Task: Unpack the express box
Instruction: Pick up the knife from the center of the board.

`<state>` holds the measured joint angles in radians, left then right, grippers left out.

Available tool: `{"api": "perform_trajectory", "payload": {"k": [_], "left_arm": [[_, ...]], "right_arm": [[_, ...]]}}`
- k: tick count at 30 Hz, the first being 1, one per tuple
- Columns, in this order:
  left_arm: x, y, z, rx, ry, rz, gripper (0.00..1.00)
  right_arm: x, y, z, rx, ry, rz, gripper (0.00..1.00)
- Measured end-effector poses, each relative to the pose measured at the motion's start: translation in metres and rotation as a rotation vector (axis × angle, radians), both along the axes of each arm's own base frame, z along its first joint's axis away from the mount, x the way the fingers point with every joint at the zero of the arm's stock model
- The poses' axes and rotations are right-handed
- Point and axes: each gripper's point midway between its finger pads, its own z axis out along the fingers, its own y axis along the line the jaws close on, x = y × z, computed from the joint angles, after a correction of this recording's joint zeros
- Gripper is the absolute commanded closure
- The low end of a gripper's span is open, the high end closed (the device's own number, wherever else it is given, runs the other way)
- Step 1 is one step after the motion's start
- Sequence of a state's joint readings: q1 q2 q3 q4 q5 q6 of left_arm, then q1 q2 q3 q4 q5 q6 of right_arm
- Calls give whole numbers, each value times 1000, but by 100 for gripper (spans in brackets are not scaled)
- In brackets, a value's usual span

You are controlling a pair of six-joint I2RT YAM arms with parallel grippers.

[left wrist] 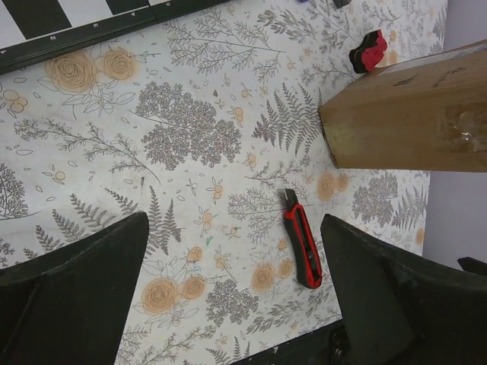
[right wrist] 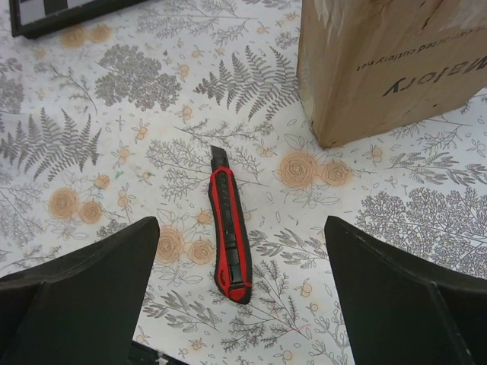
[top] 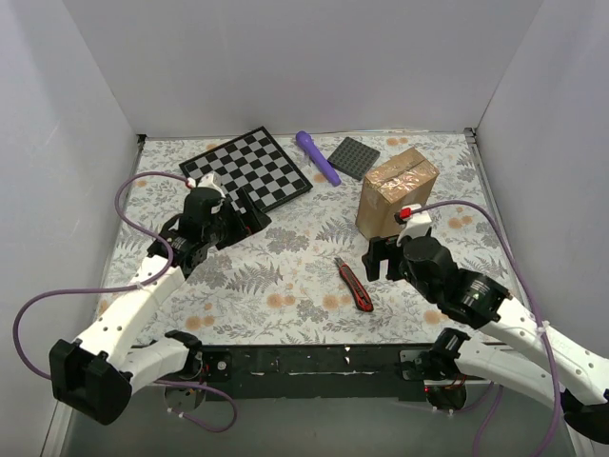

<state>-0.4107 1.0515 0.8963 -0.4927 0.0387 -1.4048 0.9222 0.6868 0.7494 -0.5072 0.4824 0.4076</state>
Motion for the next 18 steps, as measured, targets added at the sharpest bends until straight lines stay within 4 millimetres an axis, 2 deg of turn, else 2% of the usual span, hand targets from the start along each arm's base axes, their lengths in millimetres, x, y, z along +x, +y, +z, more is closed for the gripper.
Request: {"api": "perform_trajectory", "payload": {"k": [6,11,16,18], "left_arm": [[-5,-4,14,-29,-62,-44,2],[-11,-12,13,-44,-72,-111,2],[-17,-22,6,-68,-60,-176,2],[-20,-24,0,-78,-49,-190,2]], "right_arm": [[1,3,-13,-48,37,8,2],[-2,7,-18,-80,48,60,5],[-4,23,-48,-179,152,126,5],[-8,30,-71,-241,220,153,5]]}}
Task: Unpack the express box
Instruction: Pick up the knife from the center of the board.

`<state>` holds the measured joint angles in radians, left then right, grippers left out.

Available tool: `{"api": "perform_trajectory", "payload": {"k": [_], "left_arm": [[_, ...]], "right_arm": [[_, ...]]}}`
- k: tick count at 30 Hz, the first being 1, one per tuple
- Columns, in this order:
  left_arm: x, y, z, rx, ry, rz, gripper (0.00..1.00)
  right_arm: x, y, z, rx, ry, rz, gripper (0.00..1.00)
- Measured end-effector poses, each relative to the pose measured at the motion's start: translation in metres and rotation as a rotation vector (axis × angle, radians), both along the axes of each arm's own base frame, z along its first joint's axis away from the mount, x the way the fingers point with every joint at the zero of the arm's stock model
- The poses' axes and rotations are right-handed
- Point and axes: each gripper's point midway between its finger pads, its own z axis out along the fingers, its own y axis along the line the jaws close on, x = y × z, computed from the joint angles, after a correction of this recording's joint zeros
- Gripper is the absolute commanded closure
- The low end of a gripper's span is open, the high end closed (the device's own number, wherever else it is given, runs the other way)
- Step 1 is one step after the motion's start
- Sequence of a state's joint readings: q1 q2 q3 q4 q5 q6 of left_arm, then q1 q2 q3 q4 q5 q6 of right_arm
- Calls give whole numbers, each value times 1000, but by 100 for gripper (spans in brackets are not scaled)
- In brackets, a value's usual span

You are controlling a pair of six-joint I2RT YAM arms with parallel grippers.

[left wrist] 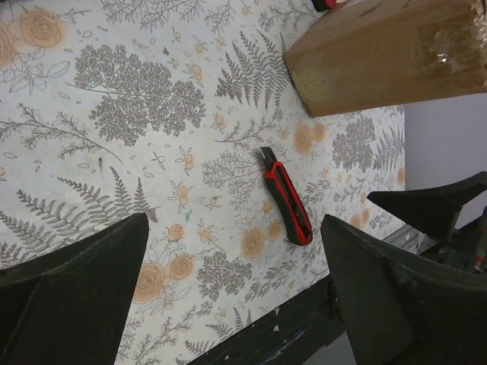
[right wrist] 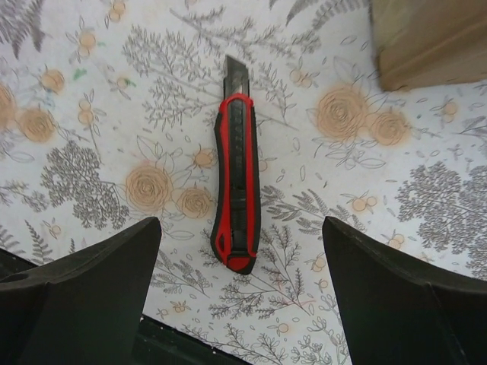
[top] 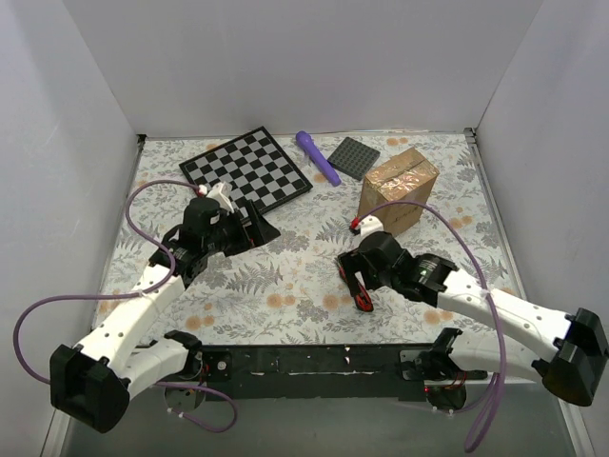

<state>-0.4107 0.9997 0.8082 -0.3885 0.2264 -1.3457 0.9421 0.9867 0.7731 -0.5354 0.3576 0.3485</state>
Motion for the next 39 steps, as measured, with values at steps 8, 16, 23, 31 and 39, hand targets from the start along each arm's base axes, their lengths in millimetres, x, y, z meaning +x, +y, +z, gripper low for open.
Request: {"api": "perform_trajectory", "payload": {"k": [8,16,23,31,39], "left_arm": [[-33,-2,-42,-29,109,-31,2],[-43,-4,-27,-87,65,-44,2],[-48,-15,-22,-130,56,-109,2],[-47,-20,-23,-147,68,-125,2],[-47,-28,-22,-188,84,-129,2]], "right_arm": [[-8,8,-55,-123,142,20,12],[-15,4,-89,-186,223,0,27],[-29,0,-116,-176,290,-13,41],[-27,3,-116,-141,270,-25,78],[-35,3,-104,-117,224,7,99]]}}
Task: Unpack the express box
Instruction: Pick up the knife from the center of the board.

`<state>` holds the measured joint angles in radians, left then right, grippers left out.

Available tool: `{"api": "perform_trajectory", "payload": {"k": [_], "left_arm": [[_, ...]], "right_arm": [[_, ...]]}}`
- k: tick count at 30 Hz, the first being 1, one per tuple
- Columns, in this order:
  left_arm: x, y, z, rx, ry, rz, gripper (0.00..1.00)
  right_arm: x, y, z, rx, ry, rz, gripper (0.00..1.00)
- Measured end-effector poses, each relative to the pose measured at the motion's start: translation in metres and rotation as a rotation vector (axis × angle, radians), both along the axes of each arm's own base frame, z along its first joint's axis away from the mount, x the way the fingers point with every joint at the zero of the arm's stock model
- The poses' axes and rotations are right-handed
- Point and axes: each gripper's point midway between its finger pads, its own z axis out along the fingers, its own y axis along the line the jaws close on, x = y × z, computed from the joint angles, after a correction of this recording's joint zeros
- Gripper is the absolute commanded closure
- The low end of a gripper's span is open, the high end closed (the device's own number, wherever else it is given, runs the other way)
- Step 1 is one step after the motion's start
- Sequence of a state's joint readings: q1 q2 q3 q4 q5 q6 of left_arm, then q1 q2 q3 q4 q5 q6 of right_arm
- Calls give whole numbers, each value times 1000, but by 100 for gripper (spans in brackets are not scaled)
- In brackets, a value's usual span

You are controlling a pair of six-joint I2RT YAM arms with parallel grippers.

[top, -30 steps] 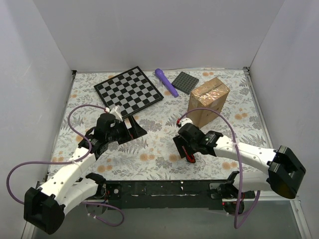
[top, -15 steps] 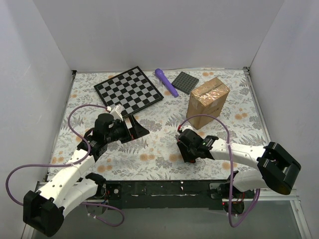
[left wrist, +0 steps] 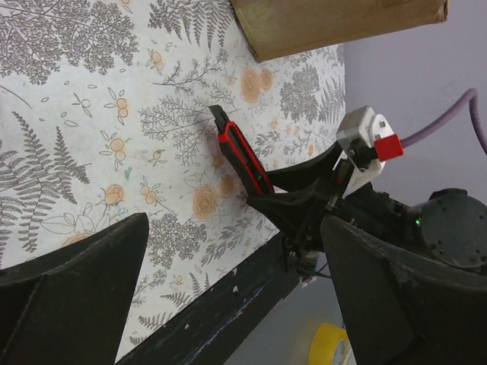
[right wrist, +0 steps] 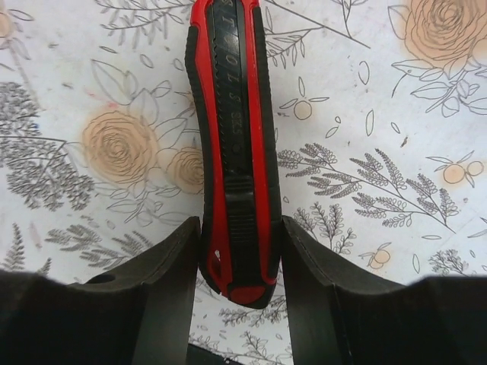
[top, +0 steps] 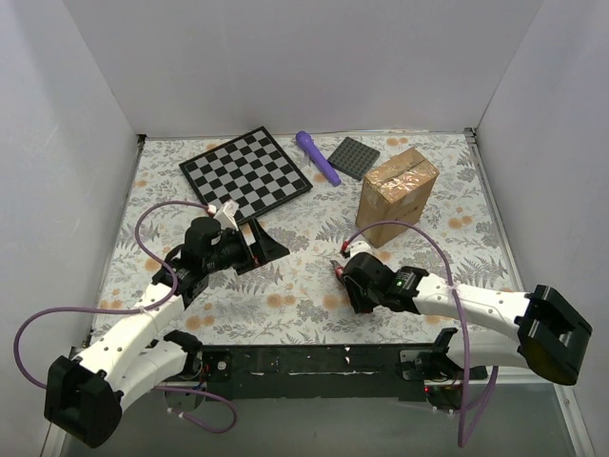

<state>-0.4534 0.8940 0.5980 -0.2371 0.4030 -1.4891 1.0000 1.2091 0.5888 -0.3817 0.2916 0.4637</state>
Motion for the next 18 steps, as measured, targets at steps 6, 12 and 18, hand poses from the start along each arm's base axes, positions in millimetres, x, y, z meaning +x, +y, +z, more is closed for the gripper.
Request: {"api": "perform_trajectory", "payload": {"k": [6,12,18], "left_arm": [[-1,-9,3,-54,-17,-3,2],[-4,-23,26,-112,-94,-44,2],[-13,-45,38,-125,-121,-124,2]], "right_arm": [[1,22,45,30,-75,49,99],[0,61,102,110,-161,107,99],[-3,84,130,98,-206,141,99]]}}
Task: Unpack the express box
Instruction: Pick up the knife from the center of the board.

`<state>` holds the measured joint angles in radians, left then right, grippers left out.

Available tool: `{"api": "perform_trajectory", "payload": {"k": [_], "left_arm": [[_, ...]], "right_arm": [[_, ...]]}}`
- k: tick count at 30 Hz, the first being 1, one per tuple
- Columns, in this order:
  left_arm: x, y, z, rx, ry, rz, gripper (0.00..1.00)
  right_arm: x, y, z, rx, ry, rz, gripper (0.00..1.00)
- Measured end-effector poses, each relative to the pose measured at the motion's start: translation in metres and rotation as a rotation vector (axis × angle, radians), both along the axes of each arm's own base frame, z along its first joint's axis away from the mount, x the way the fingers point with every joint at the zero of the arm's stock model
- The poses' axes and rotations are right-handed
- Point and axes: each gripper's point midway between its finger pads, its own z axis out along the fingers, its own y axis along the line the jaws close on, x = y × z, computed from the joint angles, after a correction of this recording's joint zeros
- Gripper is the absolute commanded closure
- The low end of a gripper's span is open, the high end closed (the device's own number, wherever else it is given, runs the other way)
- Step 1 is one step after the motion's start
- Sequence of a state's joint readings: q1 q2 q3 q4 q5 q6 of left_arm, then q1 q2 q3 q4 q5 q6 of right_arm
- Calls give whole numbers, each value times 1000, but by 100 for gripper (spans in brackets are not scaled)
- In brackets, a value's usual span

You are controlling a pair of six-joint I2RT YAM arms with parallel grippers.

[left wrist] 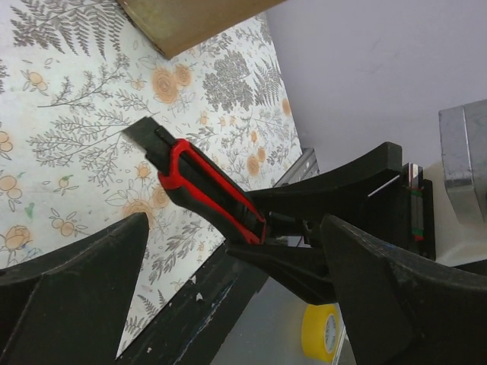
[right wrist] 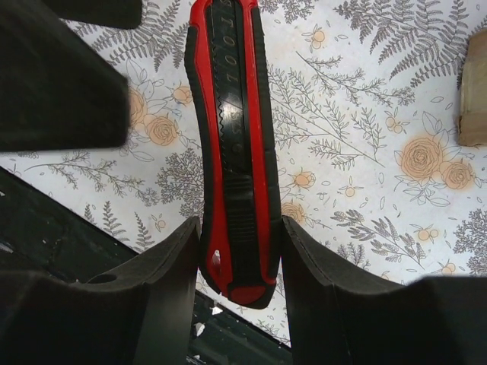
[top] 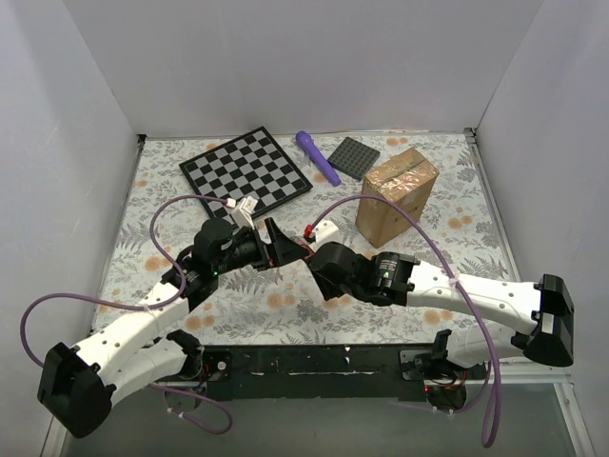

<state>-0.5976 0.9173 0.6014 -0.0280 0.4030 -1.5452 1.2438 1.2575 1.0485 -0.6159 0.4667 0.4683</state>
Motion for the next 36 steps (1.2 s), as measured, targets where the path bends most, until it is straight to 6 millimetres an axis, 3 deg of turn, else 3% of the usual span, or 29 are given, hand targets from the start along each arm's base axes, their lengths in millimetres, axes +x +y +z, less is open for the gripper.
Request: {"api": "perform_trajectory", "payload": {"k": [11,17,24,32,36], "left_arm": [[-3,-9,-6,20,6,-11,7],[1,-11,-9,23,13,-2,21],[4,-17,1,-12,-20,-11,35],[5,-21,6,-38,-32,-28,37],[4,-23,7,-53,-30,-33,61]], "right_arm": [[-6,3,12,-46,-28,15,99],[-9,5,16,-38,-31,24,99],[-13,8,20,-25,-34,39,99],[-15,7,30,8,-43,43,99],[-16,6,33,22,-45,45,99]]}}
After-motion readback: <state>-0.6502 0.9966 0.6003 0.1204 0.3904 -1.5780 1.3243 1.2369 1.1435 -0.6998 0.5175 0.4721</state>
